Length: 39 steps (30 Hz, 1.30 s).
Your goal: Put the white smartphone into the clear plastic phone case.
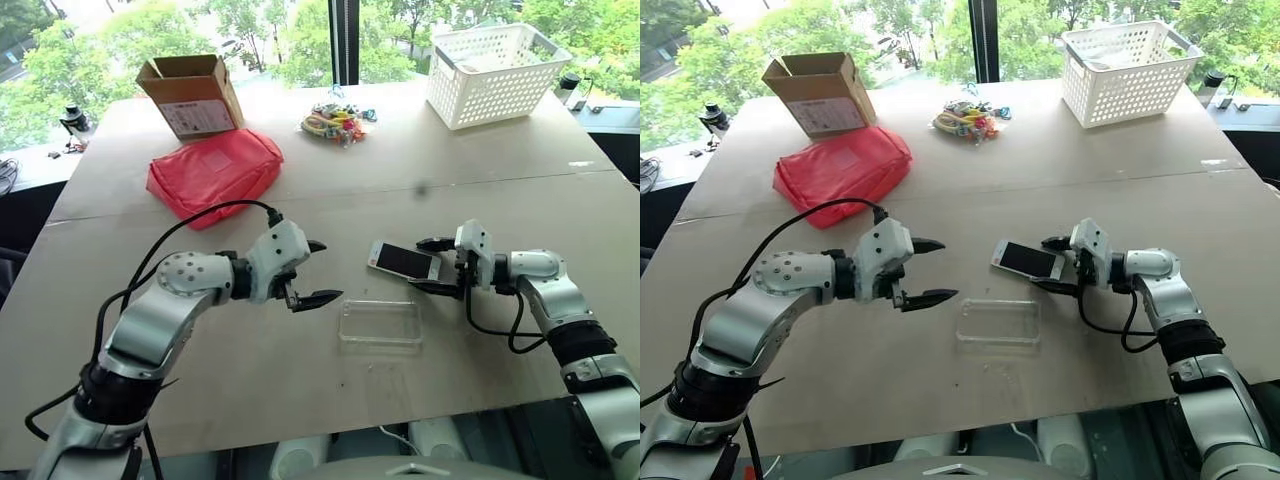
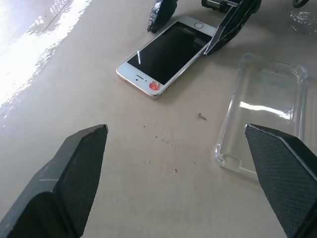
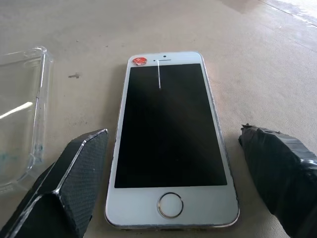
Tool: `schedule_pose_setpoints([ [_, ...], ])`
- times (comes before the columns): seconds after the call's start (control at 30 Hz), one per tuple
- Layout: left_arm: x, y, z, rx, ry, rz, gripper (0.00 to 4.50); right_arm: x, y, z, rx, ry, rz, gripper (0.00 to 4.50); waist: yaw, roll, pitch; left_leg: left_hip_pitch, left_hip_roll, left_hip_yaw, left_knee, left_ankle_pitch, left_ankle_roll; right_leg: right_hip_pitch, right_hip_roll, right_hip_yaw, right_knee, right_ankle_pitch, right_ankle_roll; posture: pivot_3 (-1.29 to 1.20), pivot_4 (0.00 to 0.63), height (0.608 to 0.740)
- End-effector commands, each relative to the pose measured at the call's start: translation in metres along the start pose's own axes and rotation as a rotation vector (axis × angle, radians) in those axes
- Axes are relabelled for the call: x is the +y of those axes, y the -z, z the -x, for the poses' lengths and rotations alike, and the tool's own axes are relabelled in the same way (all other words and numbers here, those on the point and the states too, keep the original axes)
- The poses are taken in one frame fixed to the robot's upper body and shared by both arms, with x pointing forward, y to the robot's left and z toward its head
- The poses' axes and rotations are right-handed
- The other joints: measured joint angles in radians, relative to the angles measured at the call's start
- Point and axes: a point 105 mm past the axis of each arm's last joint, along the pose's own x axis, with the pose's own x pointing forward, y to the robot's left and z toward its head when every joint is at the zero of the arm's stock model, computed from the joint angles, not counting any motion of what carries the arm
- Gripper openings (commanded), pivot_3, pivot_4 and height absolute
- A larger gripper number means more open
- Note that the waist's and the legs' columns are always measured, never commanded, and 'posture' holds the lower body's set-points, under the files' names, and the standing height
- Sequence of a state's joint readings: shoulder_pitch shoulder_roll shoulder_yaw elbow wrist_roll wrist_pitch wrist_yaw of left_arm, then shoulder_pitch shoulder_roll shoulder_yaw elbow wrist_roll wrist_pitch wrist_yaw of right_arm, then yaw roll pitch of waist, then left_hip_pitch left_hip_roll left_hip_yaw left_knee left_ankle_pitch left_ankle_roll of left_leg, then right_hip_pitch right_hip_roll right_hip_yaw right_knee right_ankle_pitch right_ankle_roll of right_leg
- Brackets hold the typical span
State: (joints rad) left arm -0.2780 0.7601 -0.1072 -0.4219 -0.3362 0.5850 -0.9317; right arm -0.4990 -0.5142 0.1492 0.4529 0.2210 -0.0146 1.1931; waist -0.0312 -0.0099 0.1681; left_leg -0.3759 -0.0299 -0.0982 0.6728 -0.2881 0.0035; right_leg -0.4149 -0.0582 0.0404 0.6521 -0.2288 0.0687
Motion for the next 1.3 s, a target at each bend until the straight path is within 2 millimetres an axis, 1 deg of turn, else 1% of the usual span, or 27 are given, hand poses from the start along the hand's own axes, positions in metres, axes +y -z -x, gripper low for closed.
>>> schedule_pose_setpoints([
  [0.03,0.004,0.000,0.005,0.001,-0.038,-0.028,4.49,0.004,0.024,0.004,0.080,-0.007,-0.030,4.50,0.001,0.000,0.000,0.000,0.000,0.000,0.000,0.000,0.000,0.000,0.000,0.000,0.000,0.000,0.000,0.00,0.150,0.740],
  [0.13,0.004,0.000,0.003,-0.002,-0.037,-0.032,4.49,0.005,0.032,0.006,0.114,-0.010,-0.012,4.50,0.003,0.000,0.000,0.001,0.000,0.000,0.000,0.000,0.000,0.001,0.000,-0.001,0.000,0.000,0.000,0.00,0.150,0.740],
  [0.23,0.005,0.000,0.001,-0.007,-0.037,-0.031,4.50,0.011,0.043,0.007,0.156,-0.032,-0.021,3.89,0.003,-0.001,0.000,0.004,0.000,0.000,0.000,-0.001,0.001,0.004,0.000,0.000,0.000,0.000,0.000,0.00,0.150,0.740],
  [0.3,0.005,0.001,0.001,-0.003,-0.033,-0.033,4.50,0.014,0.047,0.007,0.159,-0.035,-0.042,2.97,0.003,-0.001,-0.001,0.009,0.000,0.001,-0.001,-0.001,0.001,0.008,0.000,0.000,0.000,0.000,0.000,0.00,0.150,0.740],
  [0.37,0.005,0.003,0.001,0.006,-0.022,-0.042,4.50,0.015,0.049,0.007,0.154,-0.024,-0.053,2.94,0.004,-0.001,-0.001,0.015,0.000,0.001,-0.002,-0.001,0.002,0.013,0.000,0.000,-0.001,0.000,0.000,0.00,0.150,0.740],
  [0.47,0.006,0.003,0.002,0.006,-0.006,-0.041,4.50,0.008,0.044,0.006,0.107,0.035,-0.061,2.94,0.005,-0.002,-0.002,0.015,0.000,0.000,-0.002,-0.001,0.002,0.014,0.000,0.000,-0.001,0.000,0.000,0.00,0.150,0.740],
  [0.53,0.010,0.001,0.001,-0.006,-0.012,-0.040,4.50,0.005,0.038,0.005,0.083,0.049,-0.051,2.94,0.004,-0.002,-0.002,0.016,0.000,0.000,-0.002,-0.001,0.002,0.014,0.000,0.000,-0.002,0.000,0.000,0.00,0.150,0.740],
  [0.6,0.013,-0.001,0.001,-0.021,-0.008,-0.034,4.50,0.000,0.026,0.005,0.050,0.059,-0.023,2.94,0.003,-0.002,-0.002,0.016,0.000,0.000,-0.002,-0.001,0.002,0.014,0.000,0.000,-0.002,0.000,0.000,0.00,0.150,0.740],
  [0.7,0.019,-0.011,0.000,-0.078,0.007,-0.012,3.65,-0.009,0.002,0.006,-0.004,0.066,0.050,2.94,0.004,-0.002,-0.002,0.016,0.000,0.000,-0.002,-0.001,0.002,0.014,0.000,0.000,-0.001,0.000,0.000,0.00,0.150,0.740],
  [0.73,0.021,-0.013,0.000,-0.087,0.015,-0.013,3.25,-0.010,-0.006,0.007,-0.015,0.063,0.071,2.94,0.003,-0.001,-0.001,0.015,-0.001,0.000,-0.002,-0.001,0.002,0.014,0.000,0.000,-0.001,0.000,0.000,0.00,0.150,0.740],
  [0.77,0.022,-0.015,0.000,-0.090,0.020,-0.013,2.73,-0.011,-0.012,0.008,-0.025,0.057,0.085,2.94,0.000,-0.001,-0.001,0.015,-0.001,0.000,-0.002,-0.001,0.002,0.014,0.000,0.000,-0.001,0.000,0.000,0.00,0.150,0.740],
  [0.83,0.023,-0.016,-0.002,-0.096,0.039,-0.016,1.85,-0.006,-0.025,0.010,-0.048,0.026,0.116,2.94,-0.002,0.000,-0.001,0.014,-0.001,0.001,-0.002,-0.001,0.002,0.012,0.000,0.001,-0.001,0.000,0.000,0.00,0.150,0.740],
  [0.87,0.024,-0.017,-0.003,-0.098,0.049,-0.016,1.52,-0.001,-0.031,0.011,-0.055,0.000,0.129,2.94,-0.002,0.000,0.000,0.013,-0.001,0.001,-0.002,-0.001,0.001,0.011,0.000,0.001,-0.001,0.000,0.000,0.00,0.150,0.740],
  [0.97,0.025,-0.022,-0.012,-0.115,0.089,-0.030,0.15,0.020,-0.048,0.015,-0.059,-0.088,0.175,2.94,-0.005,0.000,0.000,0.006,0.000,0.001,-0.003,0.000,0.001,0.003,0.000,0.001,0.001,0.000,0.000,0.00,0.150,0.740],
  [1.0,0.026,-0.023,-0.014,-0.120,0.094,-0.037,0.03,0.025,-0.052,0.017,-0.058,-0.106,0.178,2.94,-0.005,0.001,0.000,0.004,0.000,0.001,-0.003,0.000,0.000,0.002,0.001,0.001,0.001,0.000,0.000,0.00,0.150,0.740],
  [1.07,0.027,-0.029,-0.023,-0.136,0.113,-0.060,0.03,0.036,-0.059,0.022,-0.052,-0.140,0.187,2.94,-0.003,0.001,0.000,0.002,0.000,0.000,-0.003,0.000,-0.001,0.001,0.001,0.000,-0.001,0.000,0.000,0.00,0.150,0.740],
  [1.17,0.025,-0.035,-0.032,-0.155,0.143,-0.078,0.03,0.049,-0.060,0.026,-0.023,-0.177,0.191,2.94,-0.003,0.001,0.000,-0.001,-0.001,-0.001,-0.002,0.000,0.000,0.000,0.000,-0.001,-0.002,0.000,0.000,0.00,0.150,0.740],
  [1.3,0.009,-0.042,-0.042,-0.186,0.239,-0.104,0.03,0.070,-0.043,0.030,0.067,-0.217,0.191,2.94,-0.001,0.001,0.000,-0.001,-0.001,-0.001,-0.001,-0.001,0.001,0.000,0.000,-0.001,-0.003,0.000,0.000,0.00,0.150,0.740],
])
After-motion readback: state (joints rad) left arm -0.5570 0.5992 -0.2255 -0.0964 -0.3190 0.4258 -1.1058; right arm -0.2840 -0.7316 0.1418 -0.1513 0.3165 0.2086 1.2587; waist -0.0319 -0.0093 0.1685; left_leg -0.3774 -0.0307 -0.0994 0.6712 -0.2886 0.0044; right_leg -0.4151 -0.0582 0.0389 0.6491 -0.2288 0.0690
